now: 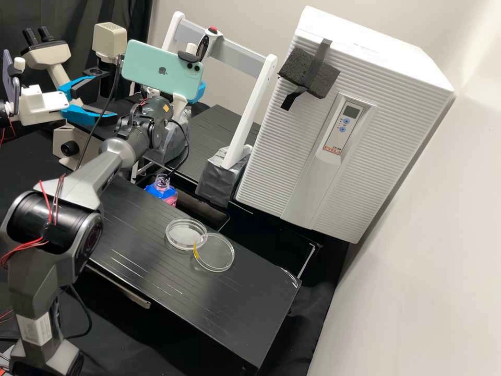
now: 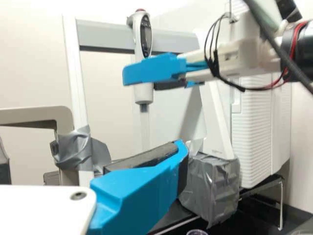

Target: Use the pipette

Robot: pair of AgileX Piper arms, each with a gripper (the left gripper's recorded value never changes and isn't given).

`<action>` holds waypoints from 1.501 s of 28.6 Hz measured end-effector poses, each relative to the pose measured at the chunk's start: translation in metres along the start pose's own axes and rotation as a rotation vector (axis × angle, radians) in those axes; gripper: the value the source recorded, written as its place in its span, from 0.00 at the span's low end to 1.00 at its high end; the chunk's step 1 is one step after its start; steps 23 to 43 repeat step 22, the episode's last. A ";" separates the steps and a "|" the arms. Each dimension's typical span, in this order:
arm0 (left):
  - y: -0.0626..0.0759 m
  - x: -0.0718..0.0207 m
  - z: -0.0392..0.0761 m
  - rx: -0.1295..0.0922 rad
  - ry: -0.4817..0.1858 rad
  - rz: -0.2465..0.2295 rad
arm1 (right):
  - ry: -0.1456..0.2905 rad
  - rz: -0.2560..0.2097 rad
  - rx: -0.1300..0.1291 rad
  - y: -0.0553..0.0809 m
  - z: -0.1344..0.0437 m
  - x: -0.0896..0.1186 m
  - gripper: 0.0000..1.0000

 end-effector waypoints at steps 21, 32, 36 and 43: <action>-0.010 -0.0225 -0.001 0.013 0.110 0.164 | 0.124 0.465 0.000 -0.004 0.031 -0.106 1.00; -0.010 -0.0224 0.000 0.012 0.109 0.164 | 0.136 0.467 0.016 -0.005 0.034 -0.109 1.00; -0.010 -0.0224 0.000 0.012 0.109 0.164 | 0.136 0.467 0.016 -0.005 0.034 -0.109 1.00; -0.010 -0.0224 0.000 0.012 0.109 0.164 | 0.136 0.467 0.016 -0.005 0.034 -0.109 1.00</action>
